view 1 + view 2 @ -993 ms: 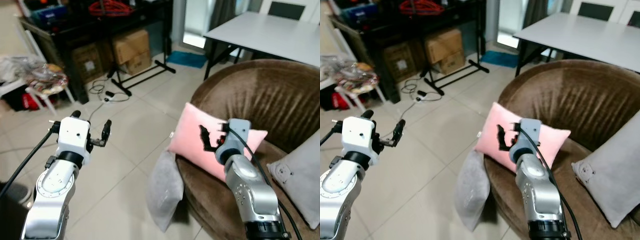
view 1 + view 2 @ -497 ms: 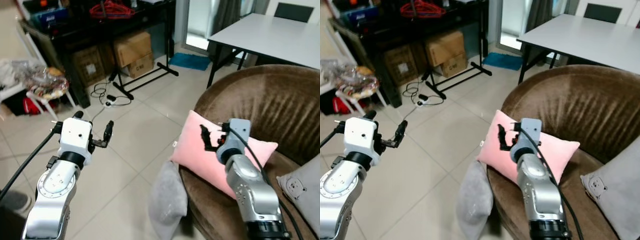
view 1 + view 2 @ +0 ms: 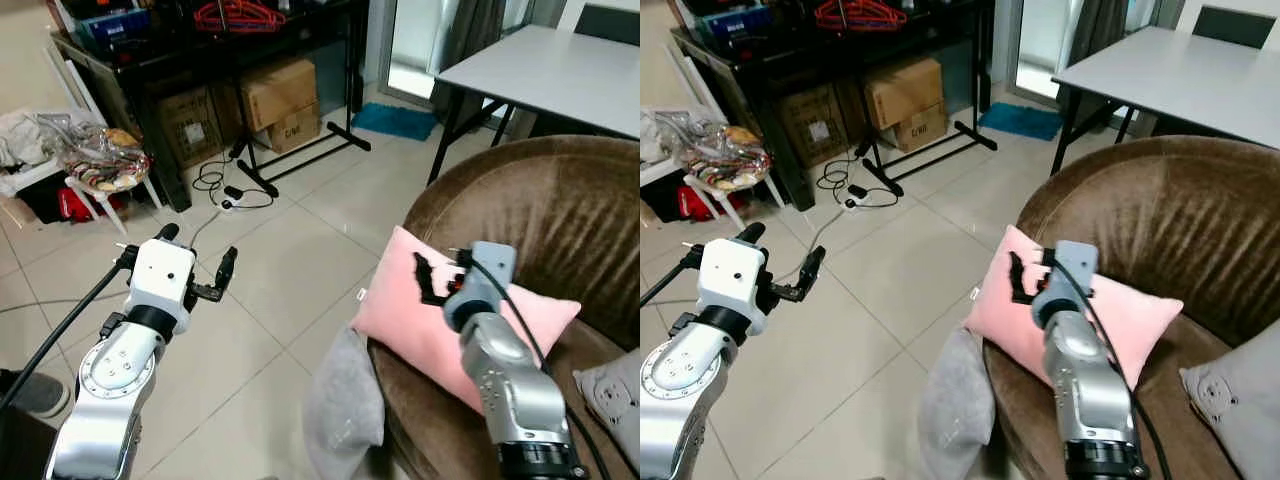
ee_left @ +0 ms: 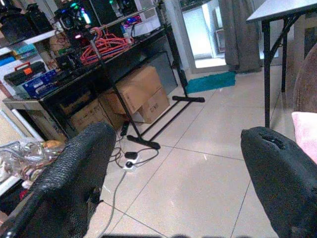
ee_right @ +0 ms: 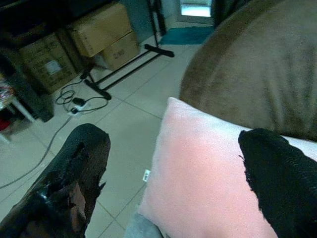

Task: Move the pillow to the sofa from floor

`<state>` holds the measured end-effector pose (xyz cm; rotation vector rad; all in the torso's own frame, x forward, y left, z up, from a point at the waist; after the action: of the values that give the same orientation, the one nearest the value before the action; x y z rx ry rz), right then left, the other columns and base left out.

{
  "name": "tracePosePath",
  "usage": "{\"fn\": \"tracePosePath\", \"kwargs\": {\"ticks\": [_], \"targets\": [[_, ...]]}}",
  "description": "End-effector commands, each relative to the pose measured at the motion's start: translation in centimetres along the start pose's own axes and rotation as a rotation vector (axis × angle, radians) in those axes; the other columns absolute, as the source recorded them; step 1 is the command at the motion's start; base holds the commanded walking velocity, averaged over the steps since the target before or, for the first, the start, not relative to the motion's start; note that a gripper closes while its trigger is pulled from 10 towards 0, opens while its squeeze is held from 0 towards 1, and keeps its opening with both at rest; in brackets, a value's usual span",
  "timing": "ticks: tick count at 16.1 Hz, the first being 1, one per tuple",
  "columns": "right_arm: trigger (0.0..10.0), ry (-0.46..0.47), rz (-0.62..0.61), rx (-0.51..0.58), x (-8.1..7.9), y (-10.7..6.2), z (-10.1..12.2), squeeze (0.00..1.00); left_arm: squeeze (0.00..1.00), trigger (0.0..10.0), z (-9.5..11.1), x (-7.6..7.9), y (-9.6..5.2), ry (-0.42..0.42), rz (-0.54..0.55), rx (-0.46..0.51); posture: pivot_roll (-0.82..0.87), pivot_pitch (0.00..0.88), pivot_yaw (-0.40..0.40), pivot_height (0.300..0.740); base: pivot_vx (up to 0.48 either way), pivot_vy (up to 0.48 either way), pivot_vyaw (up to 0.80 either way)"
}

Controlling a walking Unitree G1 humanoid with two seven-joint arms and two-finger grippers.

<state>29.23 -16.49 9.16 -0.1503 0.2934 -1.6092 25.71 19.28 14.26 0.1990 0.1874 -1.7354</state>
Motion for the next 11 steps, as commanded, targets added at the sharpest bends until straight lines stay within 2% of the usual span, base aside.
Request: {"fn": "tracePosePath", "kwargs": {"ticks": [1, 11], "targets": [[10.0, 0.003, 0.001, 0.011, 0.02, -0.03, 0.10, 0.00, 0.00, 10.0, 0.00, -0.25, -0.11, 0.019, 0.000, 0.001, -0.05, 0.000, 0.054, 0.705, 0.000, 0.000, 0.00], [10.0, -0.003, -0.005, 0.007, 0.09, 0.27, 0.26, 0.00, 0.00, 10.0, -0.05, -0.17, -0.03, -0.002, 0.017, 0.002, -0.05, 0.000, 0.042, 0.610, 0.000, 0.000, 0.00]]}}
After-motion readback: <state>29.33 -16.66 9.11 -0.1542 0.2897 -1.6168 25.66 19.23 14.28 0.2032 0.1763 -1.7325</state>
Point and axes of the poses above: a point about 5 cm out from each wrist's last joint towards the gripper, its own y axis pointing out of the wrist towards the gripper, its own z axis along the axis of the wrist's last joint, x = y × z, the point moved 1 cm from there along y, pointing out of the wrist towards the gripper, and after that the axes turned 4 degrees about -y, right-handed, at the moved point
